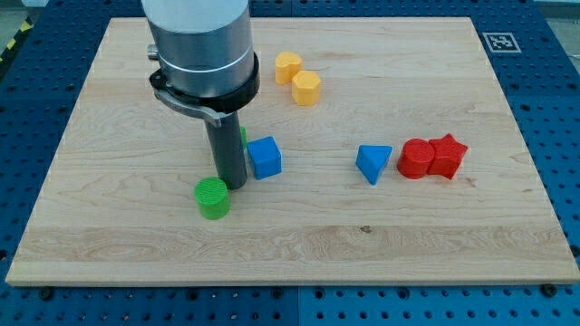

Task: Move the blue cube close to the blue triangle

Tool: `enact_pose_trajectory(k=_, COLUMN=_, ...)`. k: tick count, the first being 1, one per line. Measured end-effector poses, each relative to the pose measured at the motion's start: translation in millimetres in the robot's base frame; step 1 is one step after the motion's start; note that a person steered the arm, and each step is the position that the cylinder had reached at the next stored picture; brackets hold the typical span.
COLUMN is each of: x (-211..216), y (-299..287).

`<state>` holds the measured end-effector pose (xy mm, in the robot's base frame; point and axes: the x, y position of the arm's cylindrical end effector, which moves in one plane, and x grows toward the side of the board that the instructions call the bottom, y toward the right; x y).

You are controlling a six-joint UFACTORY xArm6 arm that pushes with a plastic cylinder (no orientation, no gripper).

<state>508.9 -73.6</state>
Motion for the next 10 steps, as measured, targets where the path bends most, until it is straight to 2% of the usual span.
enact_pose_trajectory(k=1, x=-0.2, y=-11.2)
enact_pose_trajectory(k=3, x=-21.0, y=26.7)
enact_pose_trajectory(k=6, x=-43.4, y=23.5)
enact_pose_trajectory(k=7, x=-43.4, y=29.2)
enact_pose_trajectory(k=8, x=-21.2, y=56.9)
enact_pose_trajectory(k=9, x=-32.0, y=50.2)
enact_pose_trajectory(k=10, x=-63.3, y=45.6)
